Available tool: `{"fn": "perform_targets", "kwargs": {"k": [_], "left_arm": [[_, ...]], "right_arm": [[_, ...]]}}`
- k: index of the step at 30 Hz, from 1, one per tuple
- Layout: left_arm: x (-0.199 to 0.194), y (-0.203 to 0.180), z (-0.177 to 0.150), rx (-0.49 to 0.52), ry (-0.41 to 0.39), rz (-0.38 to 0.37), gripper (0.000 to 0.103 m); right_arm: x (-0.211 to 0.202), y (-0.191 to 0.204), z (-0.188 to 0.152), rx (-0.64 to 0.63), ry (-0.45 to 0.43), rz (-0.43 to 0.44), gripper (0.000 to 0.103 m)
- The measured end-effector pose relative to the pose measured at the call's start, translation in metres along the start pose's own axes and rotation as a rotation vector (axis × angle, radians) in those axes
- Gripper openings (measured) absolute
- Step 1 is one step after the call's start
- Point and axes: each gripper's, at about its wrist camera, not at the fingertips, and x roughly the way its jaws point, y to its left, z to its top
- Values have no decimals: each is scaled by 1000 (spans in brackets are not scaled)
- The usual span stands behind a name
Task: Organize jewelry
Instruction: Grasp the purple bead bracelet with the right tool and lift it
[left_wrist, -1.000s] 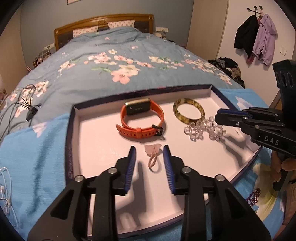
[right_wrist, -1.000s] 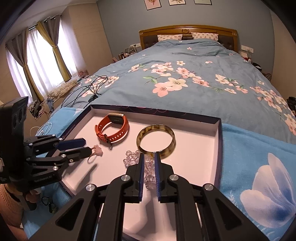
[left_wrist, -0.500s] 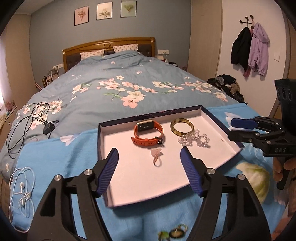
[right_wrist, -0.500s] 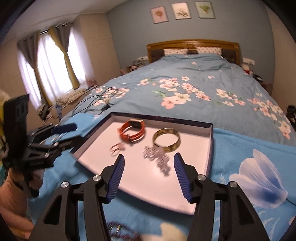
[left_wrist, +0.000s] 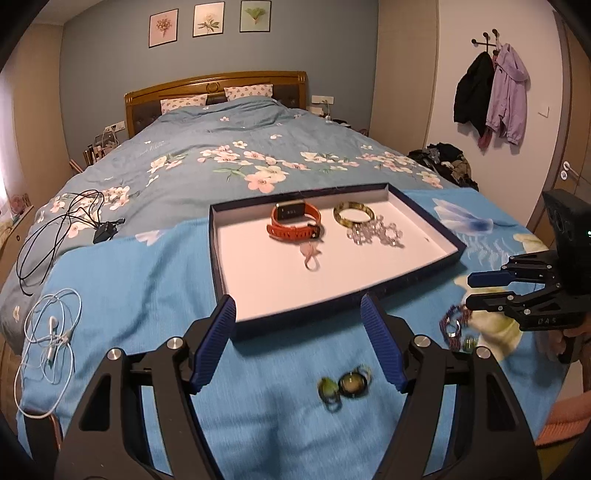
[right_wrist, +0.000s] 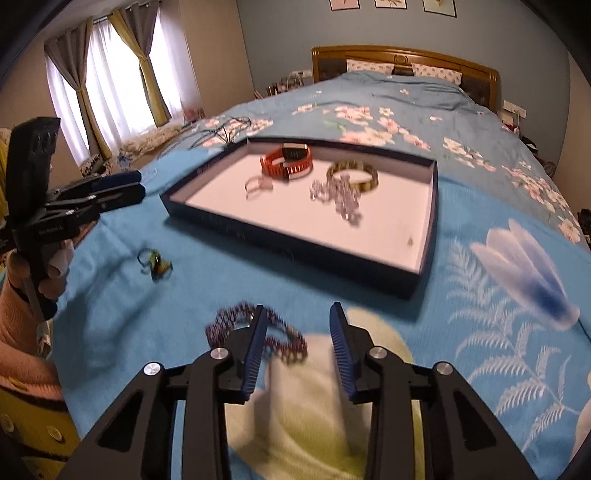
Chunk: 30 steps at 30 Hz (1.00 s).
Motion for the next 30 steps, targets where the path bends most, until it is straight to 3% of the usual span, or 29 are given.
{"fn": "perform_targets", "kwargs": {"k": [7, 13, 25, 28, 30], "left_arm": [[-1, -10, -15, 10, 27, -25, 69], [3, -17, -20, 23, 45, -40, 69], [7, -40, -37, 134, 79, -113, 65], [10, -43, -39, 142, 89, -129, 59], [14, -45, -39, 147, 102, -139, 48]], "right_arm": [[6, 5, -11, -3, 38, -7, 25], [7, 9, -12, -17, 38, -16, 7], [-29, 31, 5, -57, -92, 24, 5], [-39, 39, 10, -74, -123, 36, 4], [-42, 42, 13, -83, -135, 41, 4]]}}
